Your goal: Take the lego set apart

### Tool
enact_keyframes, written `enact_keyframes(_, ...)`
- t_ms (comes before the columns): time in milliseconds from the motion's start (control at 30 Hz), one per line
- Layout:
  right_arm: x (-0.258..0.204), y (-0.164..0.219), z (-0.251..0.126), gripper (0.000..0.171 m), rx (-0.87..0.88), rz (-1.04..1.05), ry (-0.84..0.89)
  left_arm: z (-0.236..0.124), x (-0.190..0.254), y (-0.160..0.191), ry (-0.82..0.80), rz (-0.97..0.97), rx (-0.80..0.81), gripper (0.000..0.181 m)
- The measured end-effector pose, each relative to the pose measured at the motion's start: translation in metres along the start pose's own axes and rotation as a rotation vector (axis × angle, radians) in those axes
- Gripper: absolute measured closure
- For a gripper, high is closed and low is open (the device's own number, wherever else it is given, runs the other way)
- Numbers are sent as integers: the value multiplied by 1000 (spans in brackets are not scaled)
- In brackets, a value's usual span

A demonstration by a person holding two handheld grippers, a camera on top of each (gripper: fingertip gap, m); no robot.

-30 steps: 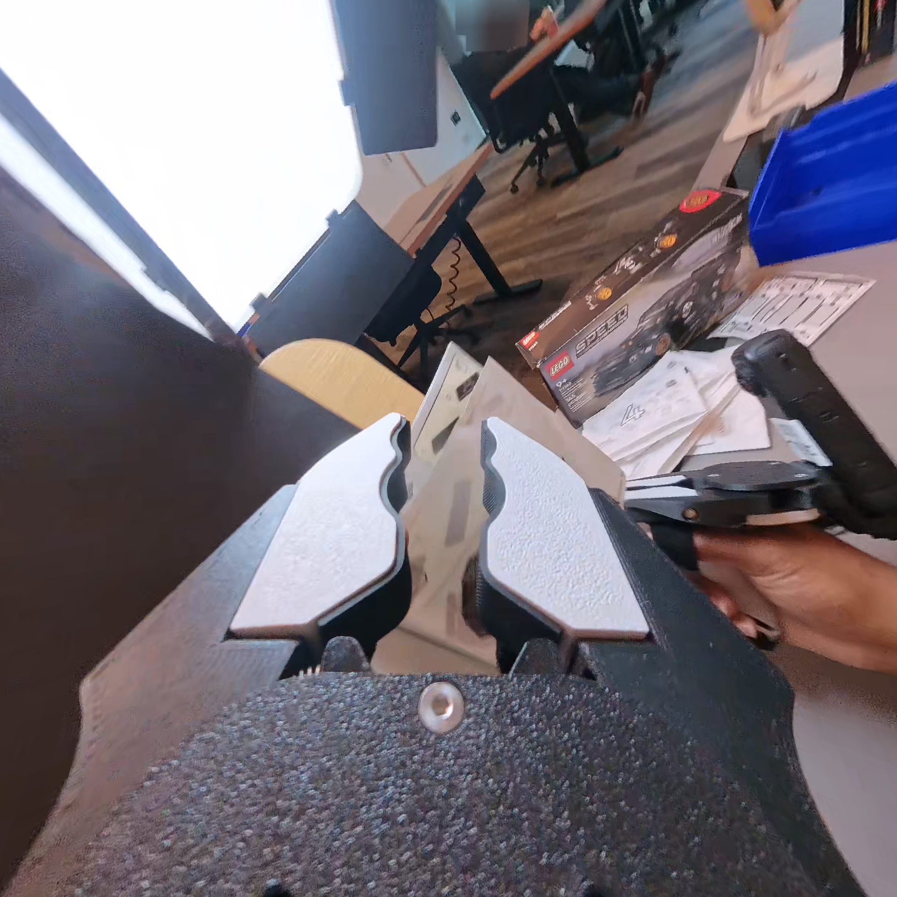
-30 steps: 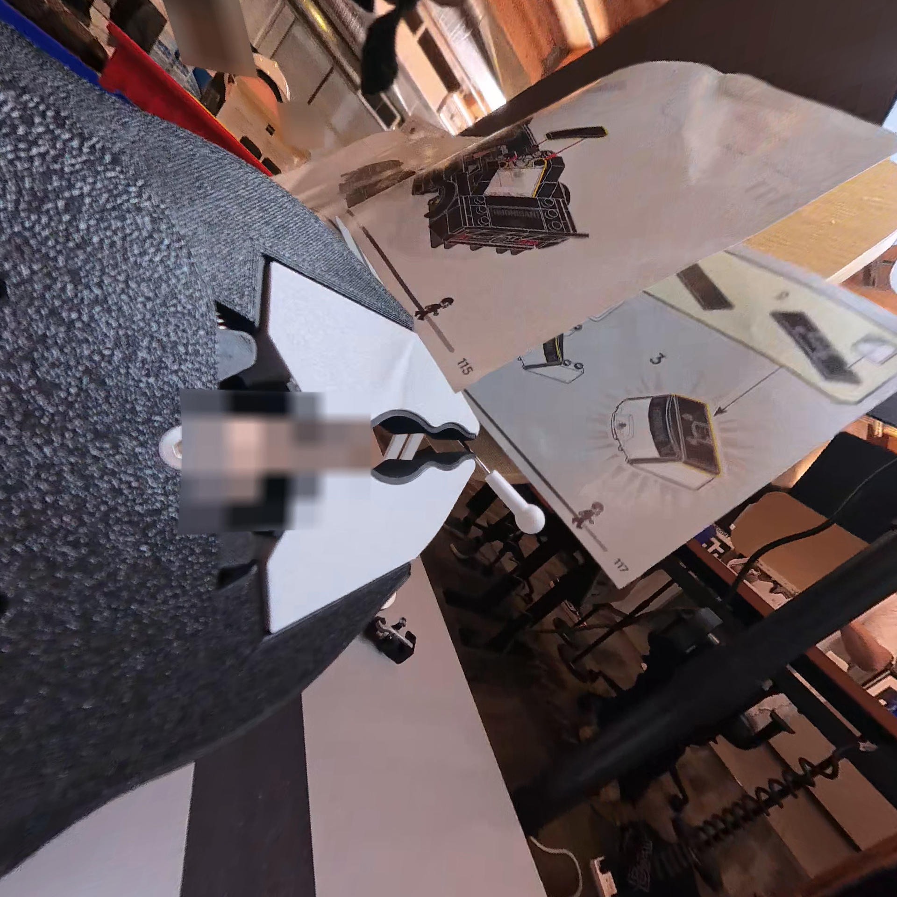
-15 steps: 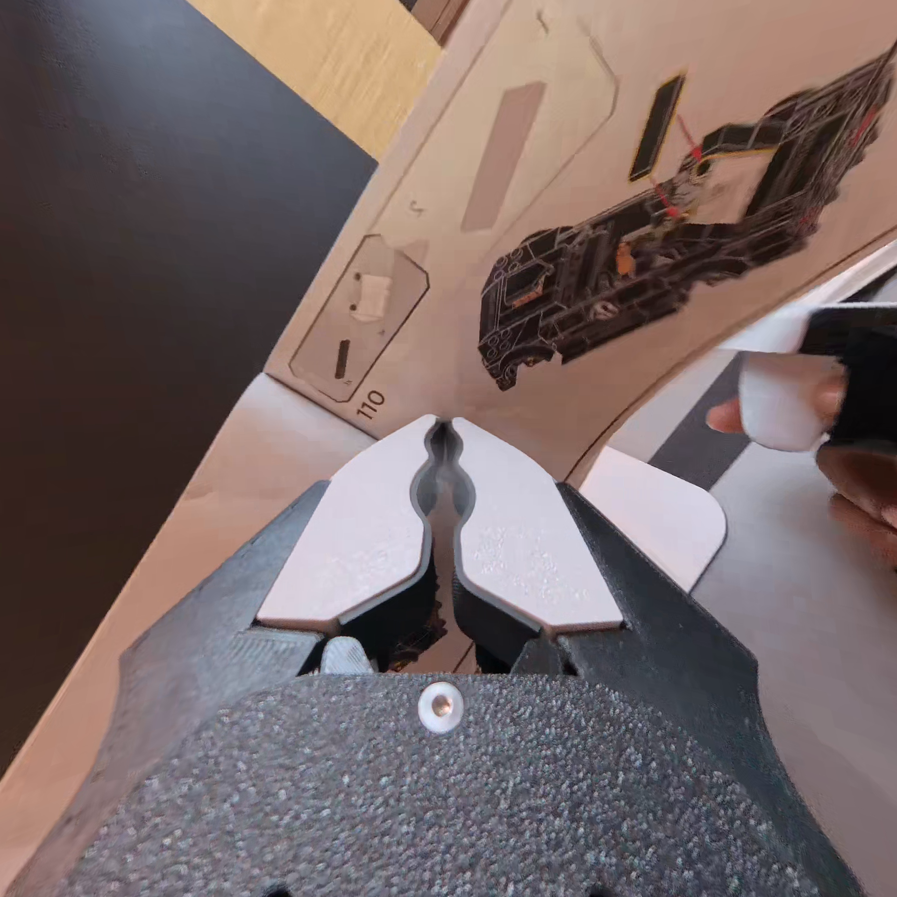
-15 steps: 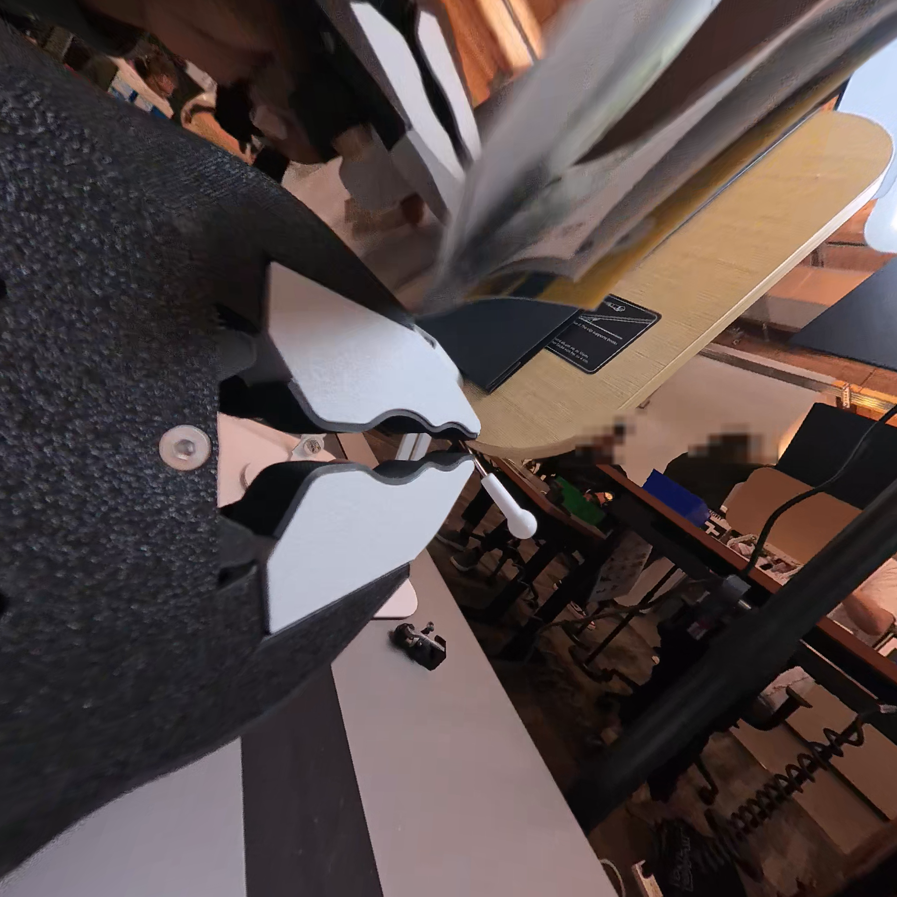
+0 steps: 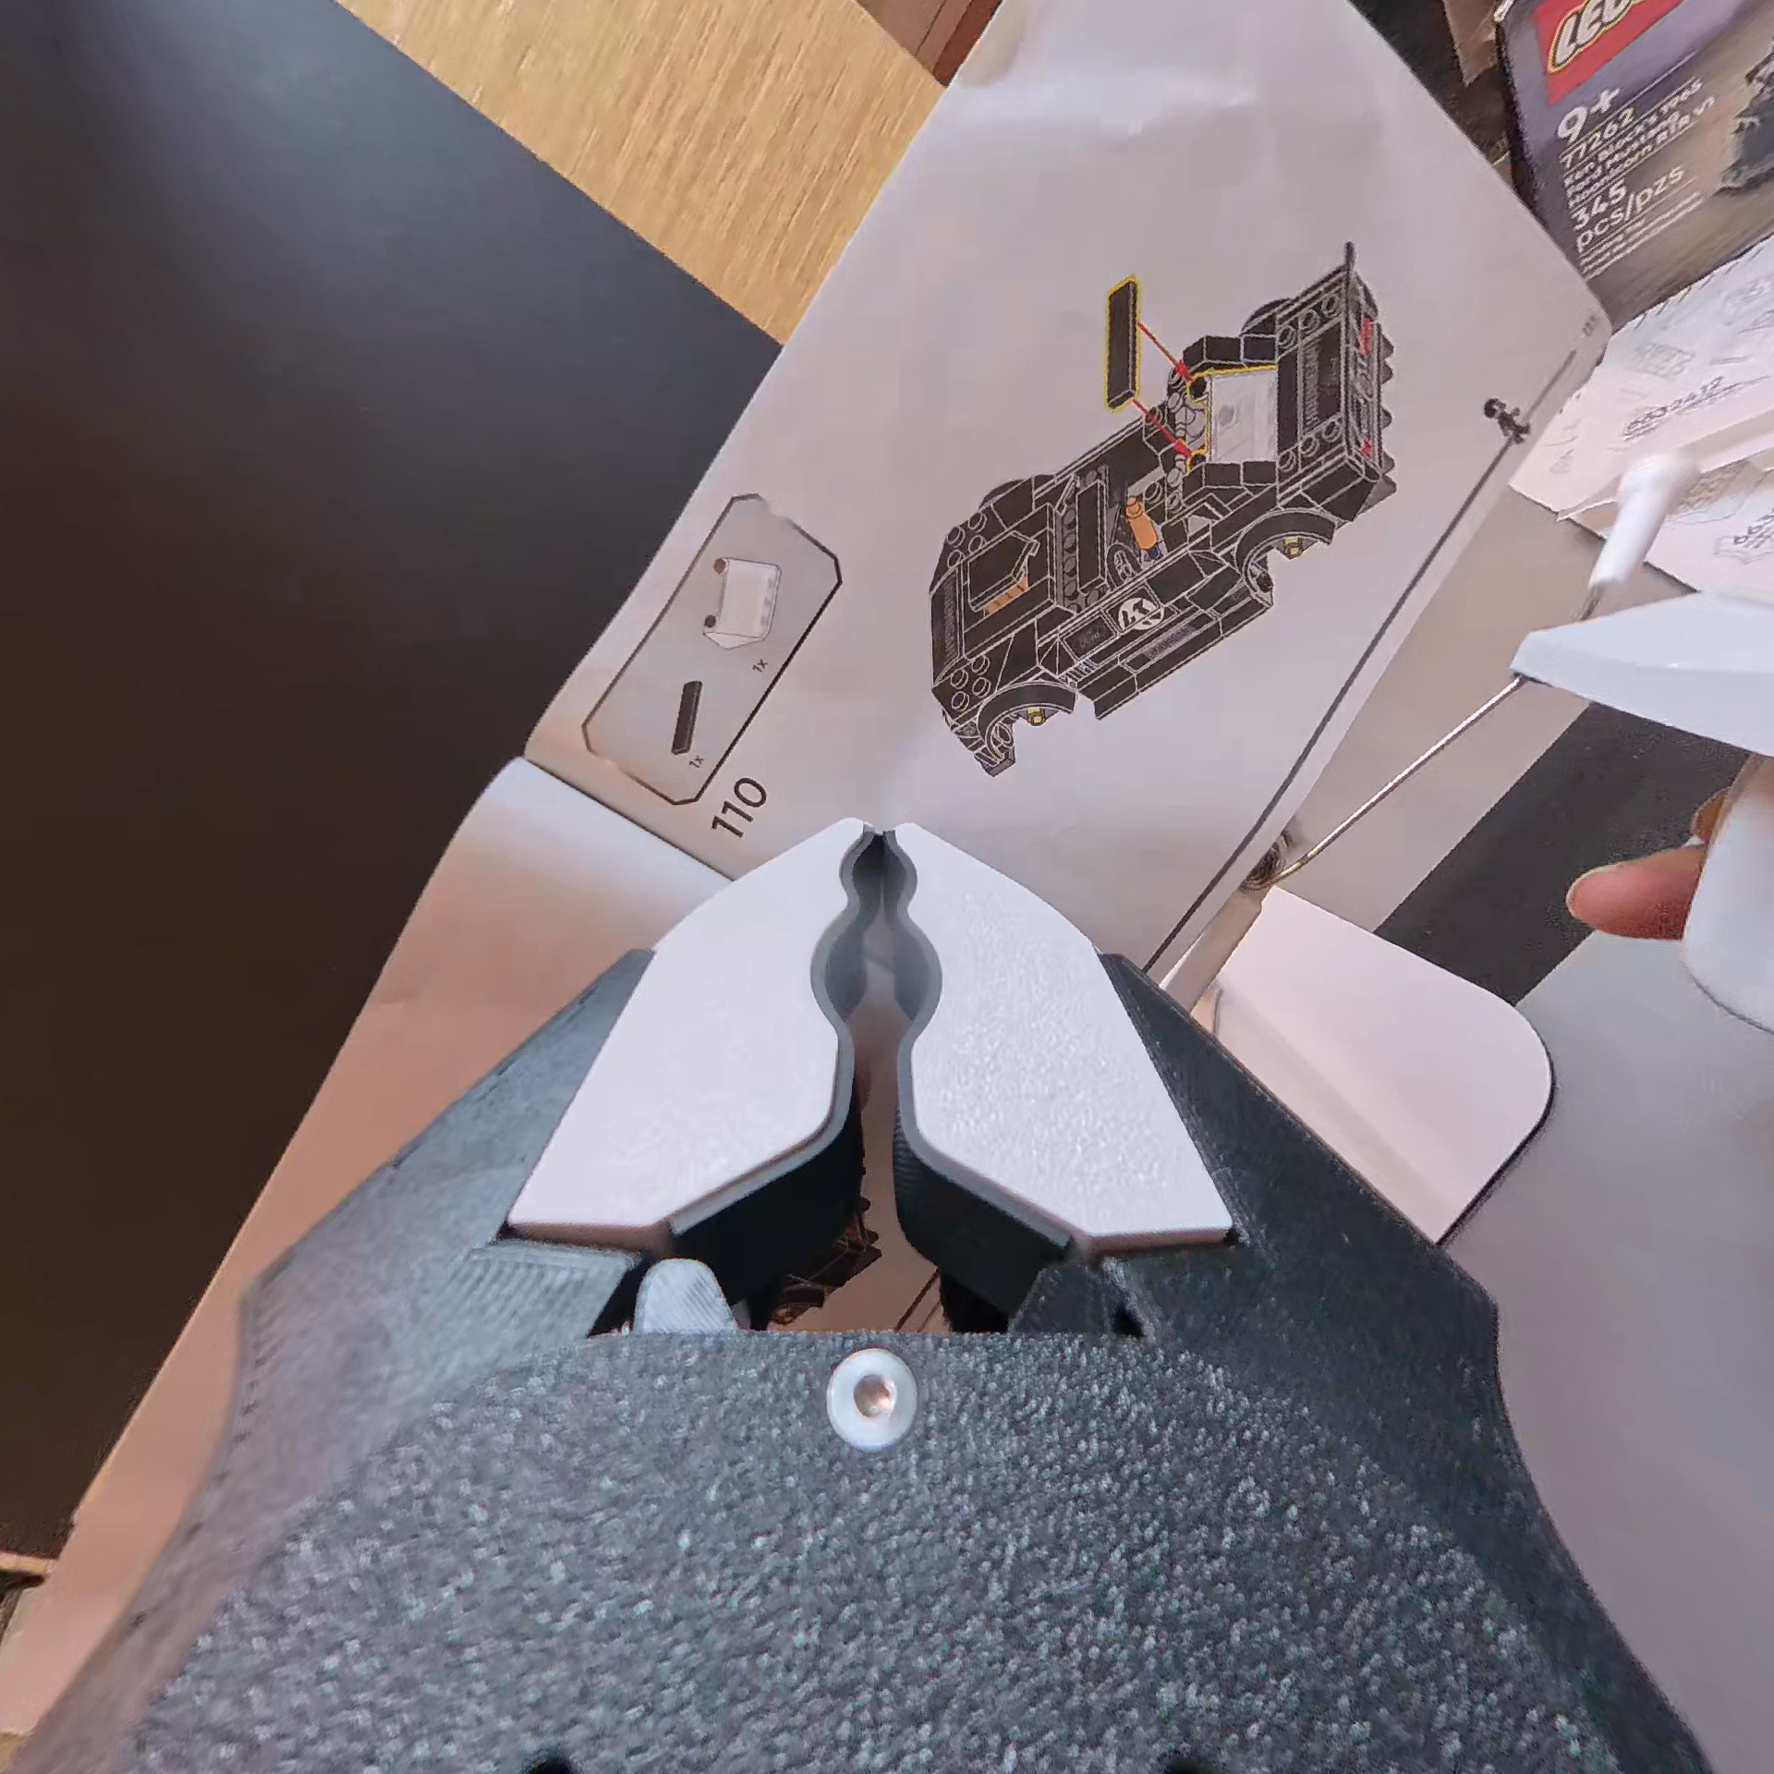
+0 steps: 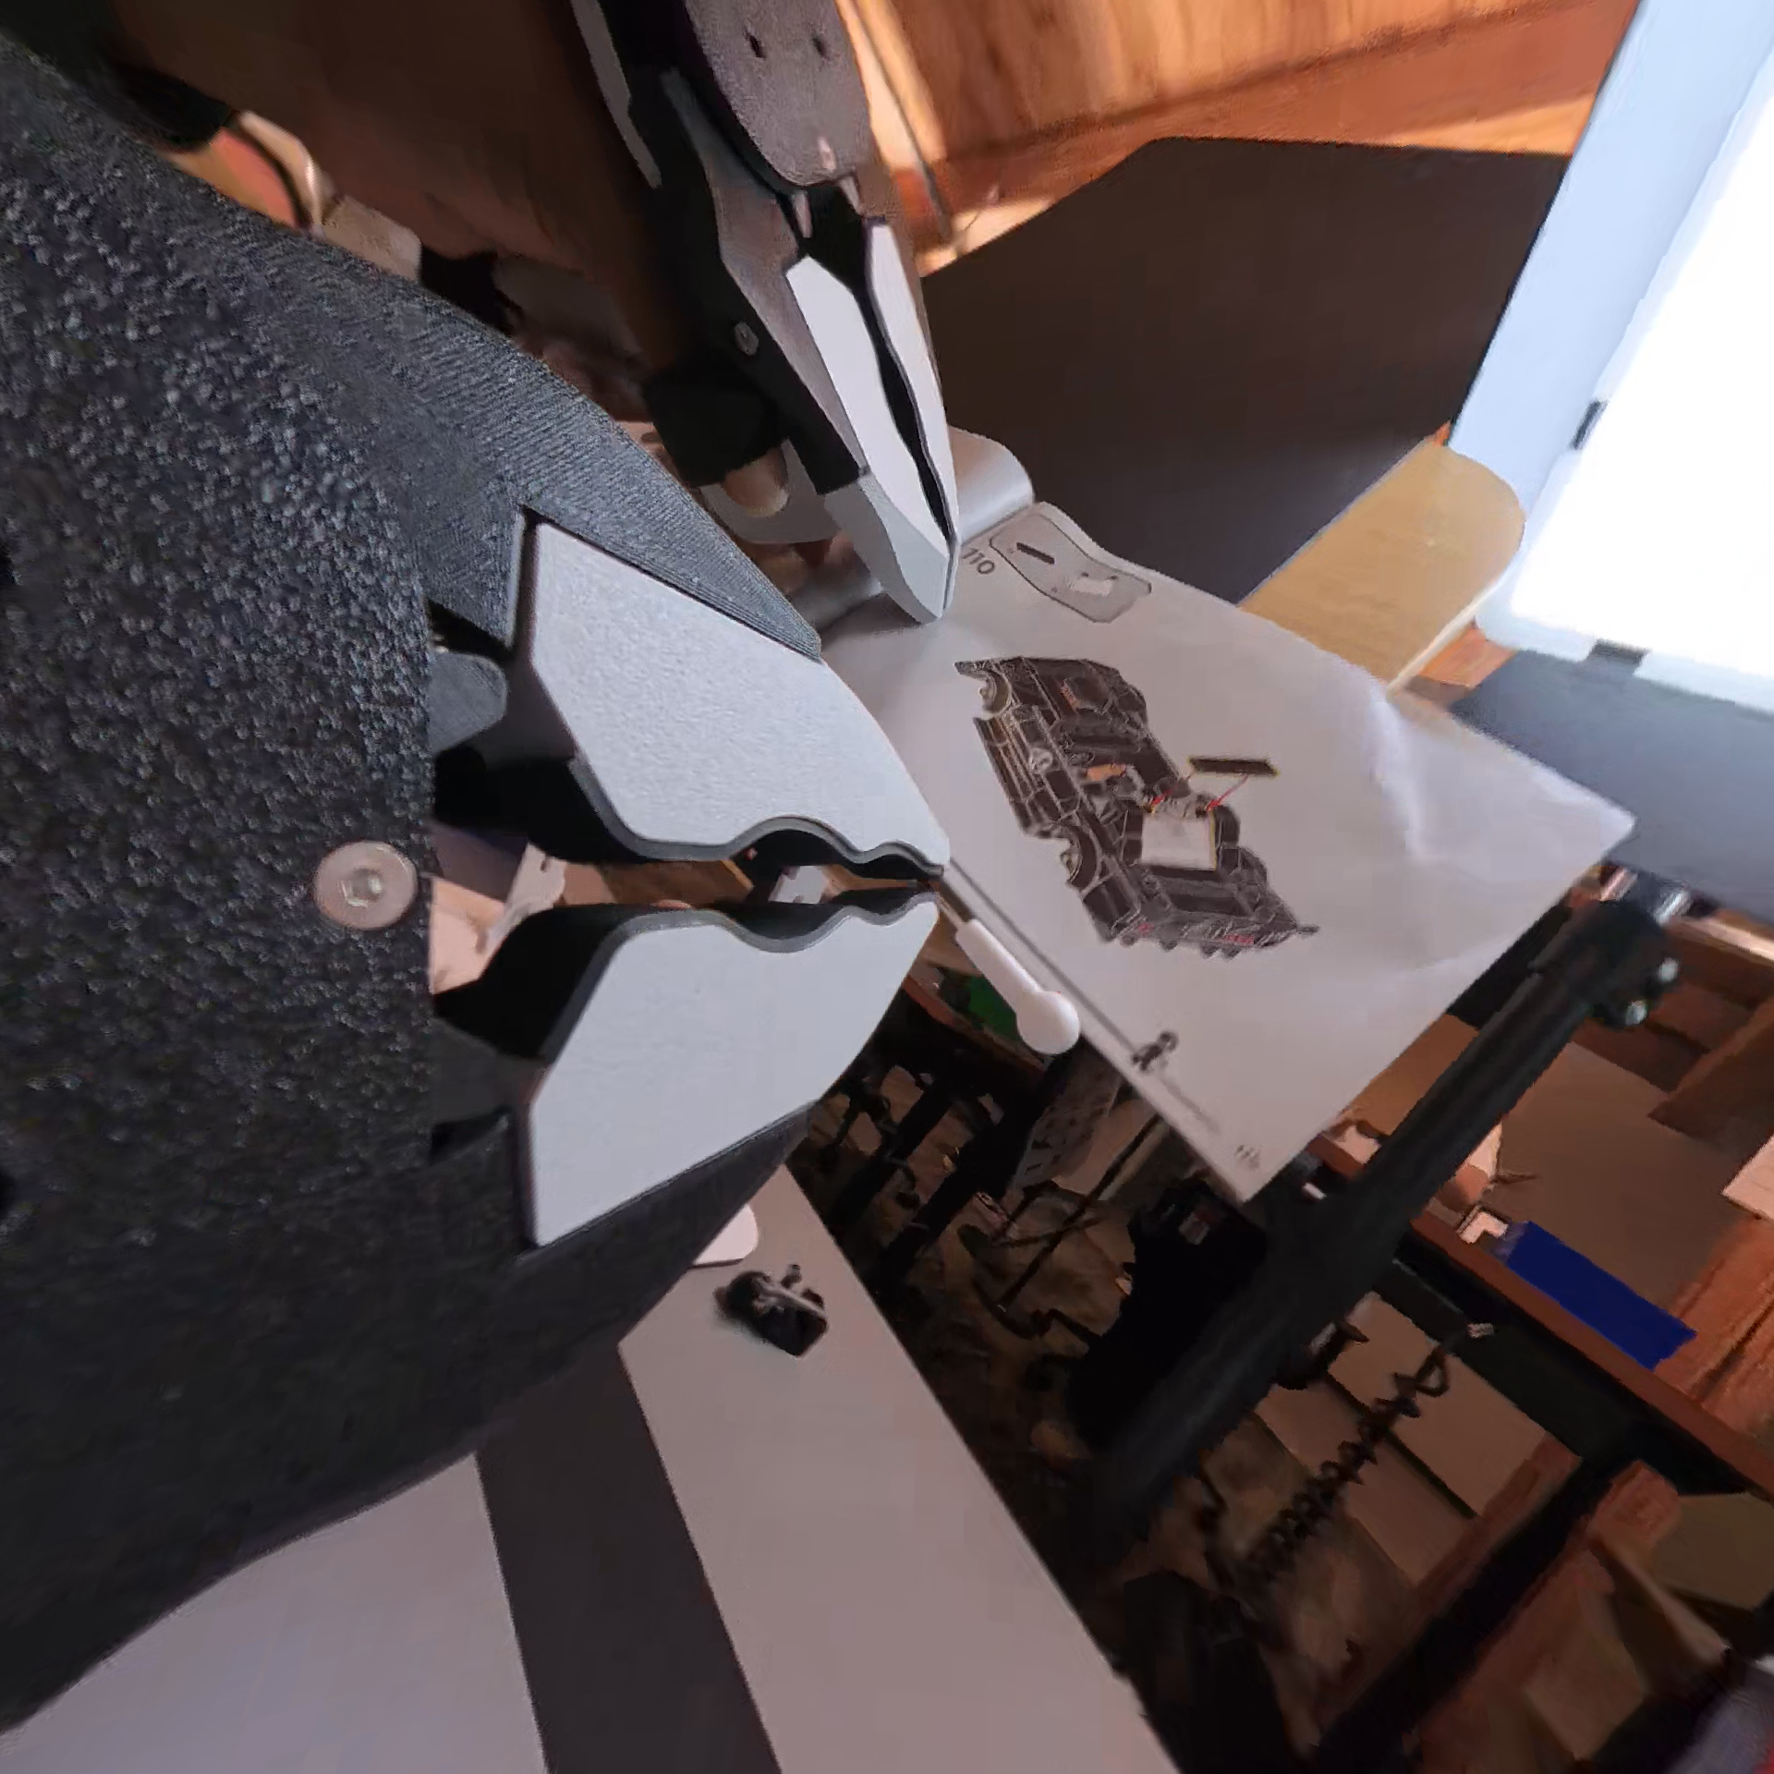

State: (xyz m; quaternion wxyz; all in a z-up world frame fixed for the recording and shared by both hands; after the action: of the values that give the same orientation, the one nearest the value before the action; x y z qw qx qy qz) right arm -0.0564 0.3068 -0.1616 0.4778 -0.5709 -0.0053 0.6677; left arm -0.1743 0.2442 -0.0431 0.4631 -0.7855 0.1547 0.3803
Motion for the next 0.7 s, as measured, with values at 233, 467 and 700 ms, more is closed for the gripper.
enact_keyframes(233, -47, -15, 22, 170, -70, -610, -58, -2, -5, 4, 53, -81, 42, 181)
enact_keyframes(467, -84, 12, 44, 170, -259, -1267, -229, -12, -19, 22, 203, -320, 195, 181)
enact_keyframes(700, -85, 14, 47, 170, -319, -1376, -306, -34, -33, 57, 236, -442, 321, 181)
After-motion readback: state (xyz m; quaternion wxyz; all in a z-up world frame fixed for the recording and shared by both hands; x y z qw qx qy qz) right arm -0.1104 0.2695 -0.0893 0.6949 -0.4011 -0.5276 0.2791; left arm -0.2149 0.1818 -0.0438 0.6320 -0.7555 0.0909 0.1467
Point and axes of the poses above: each gripper's, where its closed fingertips meet, z out along the fingers, y out of its underside, x = y × z across the jaws, the point moved 9 cm from there along -z, back along the fingers, and after that the axes turned 1 degree about x, right-handed, at the moved point
